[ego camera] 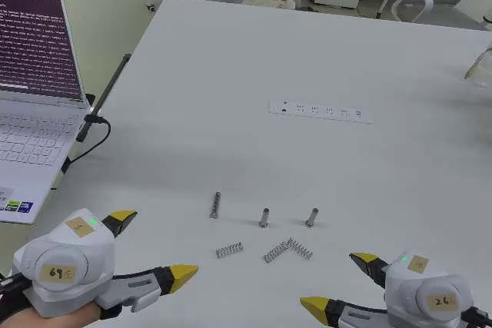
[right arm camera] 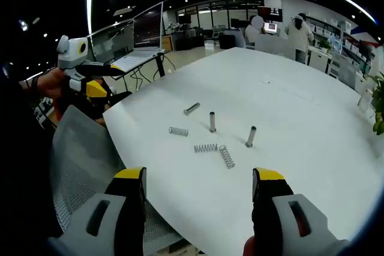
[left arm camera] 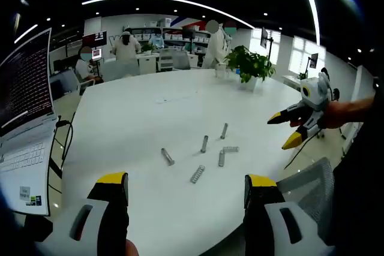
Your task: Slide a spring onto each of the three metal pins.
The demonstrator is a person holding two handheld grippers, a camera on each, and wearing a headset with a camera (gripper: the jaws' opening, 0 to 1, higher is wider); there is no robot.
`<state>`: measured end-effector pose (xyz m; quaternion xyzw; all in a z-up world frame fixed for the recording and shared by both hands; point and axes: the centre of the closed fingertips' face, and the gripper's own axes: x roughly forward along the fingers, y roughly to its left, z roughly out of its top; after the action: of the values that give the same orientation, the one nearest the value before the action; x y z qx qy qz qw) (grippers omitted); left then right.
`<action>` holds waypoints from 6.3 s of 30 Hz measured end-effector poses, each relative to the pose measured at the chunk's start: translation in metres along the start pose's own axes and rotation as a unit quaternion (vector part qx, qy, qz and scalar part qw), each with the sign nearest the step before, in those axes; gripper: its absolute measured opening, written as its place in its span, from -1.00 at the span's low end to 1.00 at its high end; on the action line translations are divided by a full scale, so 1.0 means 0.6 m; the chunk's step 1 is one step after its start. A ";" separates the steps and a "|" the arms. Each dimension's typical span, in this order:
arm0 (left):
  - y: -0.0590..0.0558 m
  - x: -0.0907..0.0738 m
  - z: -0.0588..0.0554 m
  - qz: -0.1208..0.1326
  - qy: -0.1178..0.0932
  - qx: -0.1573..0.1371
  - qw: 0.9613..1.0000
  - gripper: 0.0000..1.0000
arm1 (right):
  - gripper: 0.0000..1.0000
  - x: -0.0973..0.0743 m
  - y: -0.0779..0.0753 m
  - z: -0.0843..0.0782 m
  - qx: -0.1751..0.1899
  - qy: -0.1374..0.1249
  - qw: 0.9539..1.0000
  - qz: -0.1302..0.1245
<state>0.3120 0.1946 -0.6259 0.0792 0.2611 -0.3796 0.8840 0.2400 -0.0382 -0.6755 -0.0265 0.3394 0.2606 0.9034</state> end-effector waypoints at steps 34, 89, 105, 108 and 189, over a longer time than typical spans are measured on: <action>-0.003 -0.001 0.004 -0.004 0.000 0.005 1.000 0.52 | 0.41 0.004 0.010 0.002 0.000 0.000 1.000 0.003; -0.003 0.010 0.004 -0.009 0.008 0.011 1.000 0.51 | 0.41 -0.005 0.000 0.002 0.009 -0.009 1.000 -0.005; -0.005 0.051 0.016 -0.039 0.028 0.034 0.998 0.49 | 0.40 -0.006 -0.008 -0.005 0.024 -0.010 1.000 -0.013; 0.003 0.059 0.024 -0.041 0.026 0.035 0.998 0.49 | 0.40 -0.003 -0.010 -0.002 0.025 -0.010 1.000 -0.014; 0.092 0.334 -0.018 -0.030 0.093 -0.032 0.995 -0.20 | 0.38 -0.010 -0.023 -0.023 0.037 0.007 0.999 -0.027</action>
<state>0.4620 0.1108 -0.7429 0.0782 0.3563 -0.3885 0.8462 0.2349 -0.0560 -0.6841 -0.0042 0.3543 0.2233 0.9081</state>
